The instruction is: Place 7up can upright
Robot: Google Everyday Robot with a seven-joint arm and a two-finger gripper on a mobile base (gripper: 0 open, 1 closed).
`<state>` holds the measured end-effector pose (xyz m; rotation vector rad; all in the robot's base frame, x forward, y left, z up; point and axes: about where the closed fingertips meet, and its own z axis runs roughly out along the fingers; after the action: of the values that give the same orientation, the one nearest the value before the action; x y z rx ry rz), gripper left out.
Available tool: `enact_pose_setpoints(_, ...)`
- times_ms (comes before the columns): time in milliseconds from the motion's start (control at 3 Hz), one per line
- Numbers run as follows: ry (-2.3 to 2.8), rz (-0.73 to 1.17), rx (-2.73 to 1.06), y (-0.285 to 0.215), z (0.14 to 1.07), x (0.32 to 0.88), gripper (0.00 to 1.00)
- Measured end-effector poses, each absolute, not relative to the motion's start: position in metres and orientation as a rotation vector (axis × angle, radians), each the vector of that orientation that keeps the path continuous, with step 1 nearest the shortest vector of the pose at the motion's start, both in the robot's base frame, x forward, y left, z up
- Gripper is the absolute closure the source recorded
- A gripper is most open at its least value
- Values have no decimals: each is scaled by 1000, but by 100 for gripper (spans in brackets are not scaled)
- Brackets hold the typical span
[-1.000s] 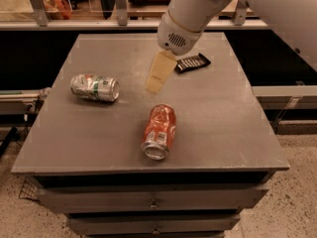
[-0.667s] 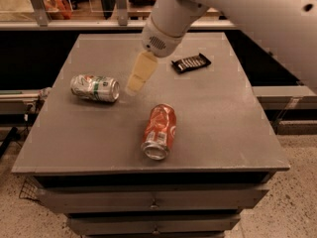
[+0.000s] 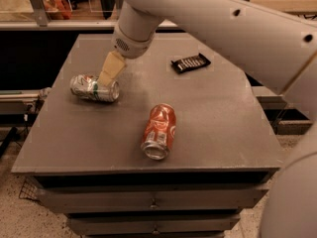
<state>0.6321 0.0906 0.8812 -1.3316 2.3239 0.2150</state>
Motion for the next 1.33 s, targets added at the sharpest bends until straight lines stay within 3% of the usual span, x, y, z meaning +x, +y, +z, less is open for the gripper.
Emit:
enact_pose_setpoints(667,2431,277,-1244,139,858,628,0)
enact_pose_setpoints(1333,2409,306,-1439,190,833,606,0)
